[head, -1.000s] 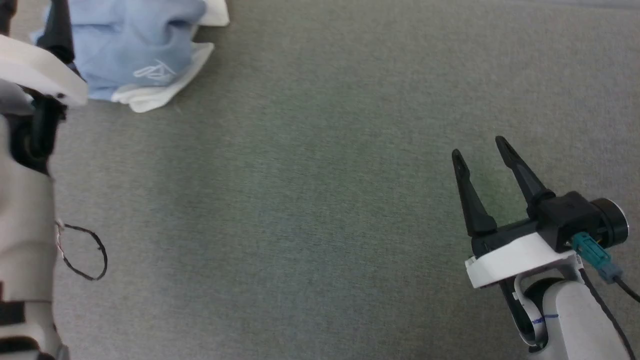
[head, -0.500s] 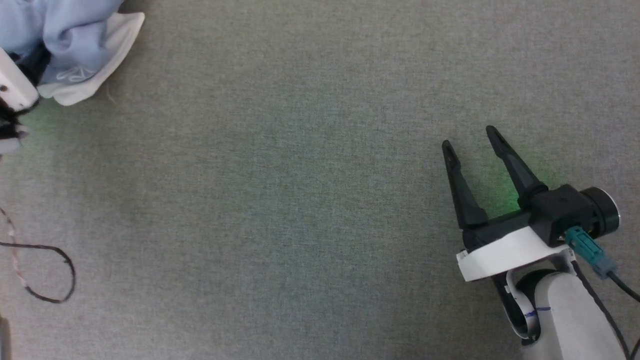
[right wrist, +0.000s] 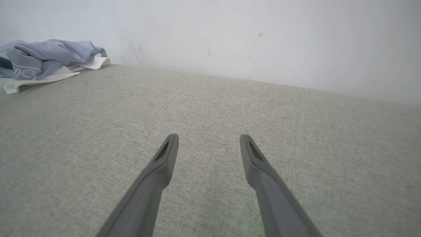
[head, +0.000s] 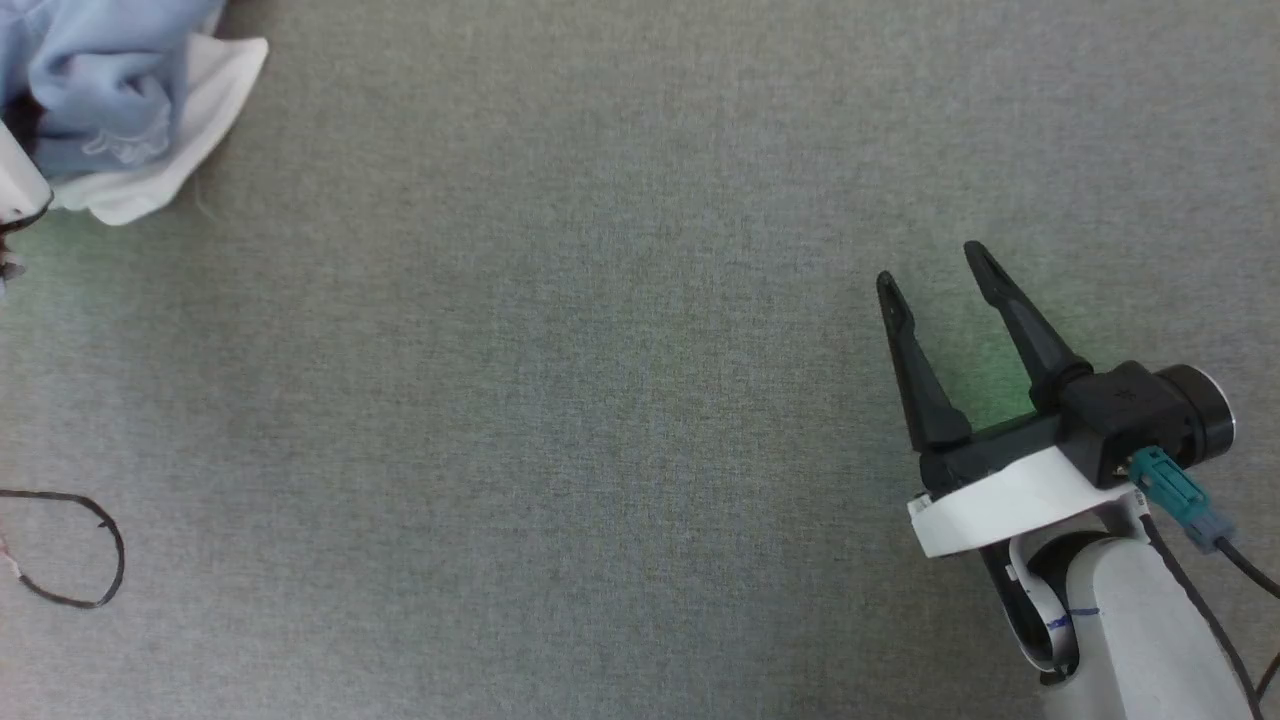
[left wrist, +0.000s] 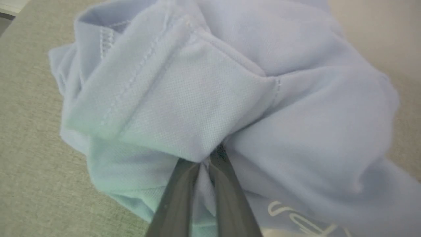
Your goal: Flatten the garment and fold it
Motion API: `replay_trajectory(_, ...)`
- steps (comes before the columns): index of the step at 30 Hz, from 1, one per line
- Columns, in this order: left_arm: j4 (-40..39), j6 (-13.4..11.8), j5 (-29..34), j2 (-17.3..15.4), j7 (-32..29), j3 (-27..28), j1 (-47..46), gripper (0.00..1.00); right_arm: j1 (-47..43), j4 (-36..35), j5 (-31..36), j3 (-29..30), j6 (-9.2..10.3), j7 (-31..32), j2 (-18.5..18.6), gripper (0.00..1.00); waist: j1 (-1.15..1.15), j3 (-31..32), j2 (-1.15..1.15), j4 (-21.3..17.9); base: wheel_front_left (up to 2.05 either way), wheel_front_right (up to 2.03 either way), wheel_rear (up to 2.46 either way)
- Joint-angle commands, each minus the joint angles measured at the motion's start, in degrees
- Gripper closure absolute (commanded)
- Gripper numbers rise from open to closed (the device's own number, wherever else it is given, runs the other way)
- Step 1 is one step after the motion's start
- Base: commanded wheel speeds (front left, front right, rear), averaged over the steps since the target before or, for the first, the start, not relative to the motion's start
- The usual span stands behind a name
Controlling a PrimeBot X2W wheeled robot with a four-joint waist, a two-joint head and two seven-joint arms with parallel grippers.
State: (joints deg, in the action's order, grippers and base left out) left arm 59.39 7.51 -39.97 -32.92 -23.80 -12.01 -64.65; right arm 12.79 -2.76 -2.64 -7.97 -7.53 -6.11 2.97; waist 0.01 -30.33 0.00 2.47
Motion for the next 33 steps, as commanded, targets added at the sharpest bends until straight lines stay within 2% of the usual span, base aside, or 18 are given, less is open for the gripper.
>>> replay_trajectory(1, 0.3, -0.3, 0.7, 0.2, 1.4, -0.4, 1.0, 1.0, 0.0, 0.2, -0.4, -0.1, 0.04, -0.4, -0.1, 0.0, -0.01, 2.1, 0.0, 0.1, 0.0, 0.0, 0.0)
replay_trajectory(8, -3.0, -0.5, 6.0, -0.7, 17.7, -2.9, -0.7, 1.0, -1.7, 1.8, -1.9, 0.5, 0.04, -1.2, -0.1, 0.0, -0.01, 9.5, 0.0, 0.9, 0.0, 0.0, 0.0)
replay_trajectory(16, -6.9, -1.4, 12.0, -0.6, 35.2, -5.8, -3.2, 1.0, -5.6, 2.0, -4.1, 4.4, 0.04, -1.7, -0.1, 0.0, -0.01, 18.2, 0.0, 0.5, 0.0, 0.0, 0.0)
replay_trajectory(21, -10.4, -1.6, 13.2, 1.1, 38.2, -6.2, -3.6, 1.0, -8.3, 1.3, -5.0, 6.5, 0.04, -1.3, -0.1, 0.0, -0.01, 22.3, 0.0, -0.6, 0.0, 0.0, 0.0)
replay_trajectory(25, -14.6, -1.6, 11.1, 4.1, 38.7, -4.5, -1.4, 1.0, -10.2, 0.5, -5.2, 7.7, 0.04, -0.9, -0.1, 0.0, -0.01, 25.5, 0.0, -2.0, 0.0, 0.0, 0.0)
replay_trajectory(33, -27.5, -2.7, 8.6, 13.4, 38.8, -3.8, 10.3, 1.0, -14.0, -1.4, -5.4, 9.1, 0.04, 0.9, -0.1, 0.0, -0.01, 29.1, 0.0, -5.5, 0.0, 0.0, 0.0)
